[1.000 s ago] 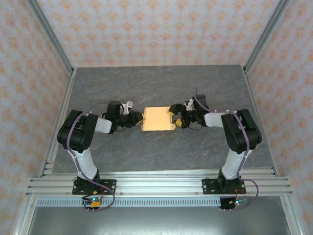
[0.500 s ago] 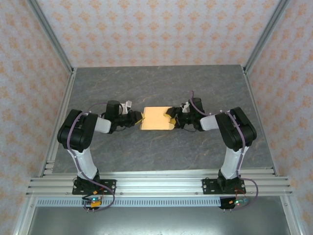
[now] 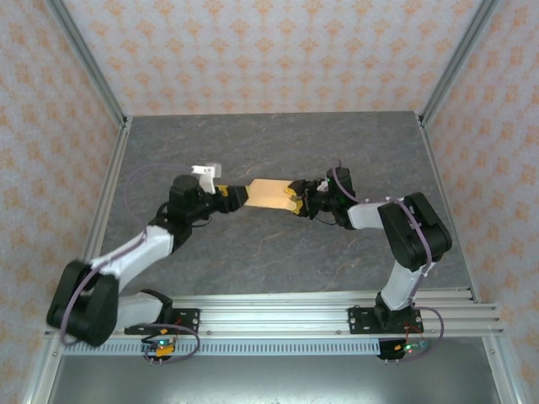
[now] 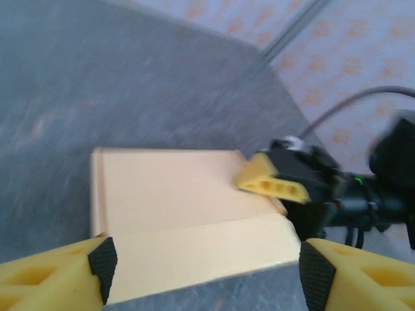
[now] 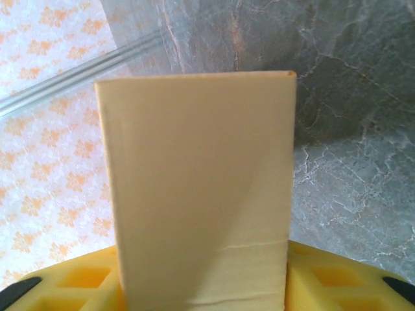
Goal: Fold the paper box
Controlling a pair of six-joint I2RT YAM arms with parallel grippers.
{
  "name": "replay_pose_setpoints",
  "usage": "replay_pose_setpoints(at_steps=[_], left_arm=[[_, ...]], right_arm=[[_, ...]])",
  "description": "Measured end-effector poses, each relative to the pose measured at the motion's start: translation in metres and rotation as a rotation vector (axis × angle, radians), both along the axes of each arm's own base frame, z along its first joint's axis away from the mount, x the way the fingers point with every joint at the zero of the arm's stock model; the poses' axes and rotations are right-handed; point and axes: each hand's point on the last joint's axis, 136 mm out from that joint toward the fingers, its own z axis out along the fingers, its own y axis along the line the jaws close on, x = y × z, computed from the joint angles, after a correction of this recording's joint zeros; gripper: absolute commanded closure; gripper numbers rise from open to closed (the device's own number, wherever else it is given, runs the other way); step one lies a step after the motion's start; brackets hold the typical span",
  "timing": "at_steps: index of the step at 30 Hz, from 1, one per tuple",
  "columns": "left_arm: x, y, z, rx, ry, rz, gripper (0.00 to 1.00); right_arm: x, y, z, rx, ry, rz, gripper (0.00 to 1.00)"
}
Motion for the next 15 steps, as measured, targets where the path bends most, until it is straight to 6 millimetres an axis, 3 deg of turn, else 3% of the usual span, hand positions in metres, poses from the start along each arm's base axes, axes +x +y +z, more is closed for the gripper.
replay_pose_setpoints(at_steps=[2, 4, 8, 15], left_arm=[[-0.03, -0.017, 0.014, 0.081, -0.172, -0.085, 0.16], [-0.054, -0.022, 0.012, 0.177, -0.32, -0.151, 0.16], [-0.061, -0.012, -0.016, 0.375, -0.455, -0.187, 0.18], [-0.053, -0.021, -0.056, 0.723, -0.576, -0.339, 0.18]], right_arm=[[-0.001, -0.001, -0.001, 0.004, 0.032, -0.016, 0.5], [-0.002, -0.001, -0.001, 0.008, 0.061, -0.028, 0.5], [-0.003, -0.001, -0.002, 0.023, 0.107, -0.049, 0.5], [-0.008, 0.003, -0.003, 0.028, 0.153, -0.041, 0.5]])
